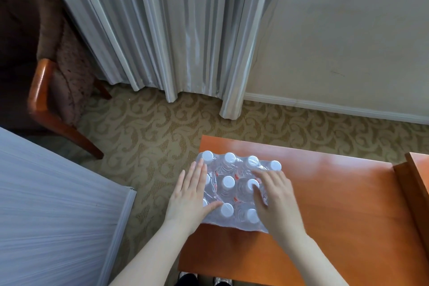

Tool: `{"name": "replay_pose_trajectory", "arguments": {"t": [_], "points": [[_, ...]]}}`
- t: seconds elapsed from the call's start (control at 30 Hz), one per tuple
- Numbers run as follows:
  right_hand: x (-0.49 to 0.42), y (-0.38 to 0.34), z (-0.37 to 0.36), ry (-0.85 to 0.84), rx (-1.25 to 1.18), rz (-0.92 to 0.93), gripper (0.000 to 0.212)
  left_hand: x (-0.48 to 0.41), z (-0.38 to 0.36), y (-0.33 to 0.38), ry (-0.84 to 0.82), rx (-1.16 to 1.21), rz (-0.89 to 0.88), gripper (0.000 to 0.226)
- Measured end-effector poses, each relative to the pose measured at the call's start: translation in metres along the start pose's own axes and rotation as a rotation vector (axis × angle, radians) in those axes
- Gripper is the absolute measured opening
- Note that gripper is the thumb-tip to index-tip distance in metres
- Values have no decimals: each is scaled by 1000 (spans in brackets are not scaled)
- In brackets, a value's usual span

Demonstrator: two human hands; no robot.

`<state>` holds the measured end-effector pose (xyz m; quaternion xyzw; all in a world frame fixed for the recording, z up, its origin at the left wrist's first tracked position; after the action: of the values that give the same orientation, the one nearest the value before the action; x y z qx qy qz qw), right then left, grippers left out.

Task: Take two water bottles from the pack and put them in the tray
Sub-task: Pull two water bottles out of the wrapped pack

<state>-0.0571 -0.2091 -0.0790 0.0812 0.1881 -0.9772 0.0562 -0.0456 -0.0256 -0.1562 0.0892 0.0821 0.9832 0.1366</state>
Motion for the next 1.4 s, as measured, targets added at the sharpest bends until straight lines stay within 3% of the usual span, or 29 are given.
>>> {"name": "replay_pose_trajectory", "arguments": {"t": [0.17,0.23,0.53,0.87,0.93,1.0,1.07,1.13,1.27,1.37,1.4], "points": [[-30,-20,-69,-435,398,205,32,0,-7,-2,-13,57,30,96],[-33,-15,-82,-485,438,224,35,-1,-9,-3,-5,59,30,97],[-43,-11,-70,-356,158,27,26,-2,-16,-6,-38,99,22,98],[-50,-47,67,-115,-29,46,26,0,4,0,-198,127,61,99],[-50,-53,92,-63,-59,37,24,-1,19,5,-256,240,60,102],[-50,-59,111,-33,-78,37,24,-3,40,13,-291,513,78,107],[-53,-65,124,-19,-89,48,24,-5,73,24,-201,815,45,107],[-56,-74,132,-29,-91,65,24,-3,112,41,-34,943,-89,97],[-58,-92,136,-60,-75,114,27,-5,161,64,206,1007,-204,73],[-57,-95,140,-53,-122,109,31,-5,181,75,347,916,-251,22],[-58,-95,141,-55,-129,105,32,-5,184,74,377,892,-244,18]]}}
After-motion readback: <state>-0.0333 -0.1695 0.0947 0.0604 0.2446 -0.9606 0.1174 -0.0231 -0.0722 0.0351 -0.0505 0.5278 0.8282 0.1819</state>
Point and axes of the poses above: each hand's wrist, its own x-axis away from the middle knuckle, its own z-axis out of the back of the hand, y = z × x, the point moved 5 cm from there along -x, towards the middle knuckle, and after that the axes turned 6 degrees about x, right-handed, at the moved point
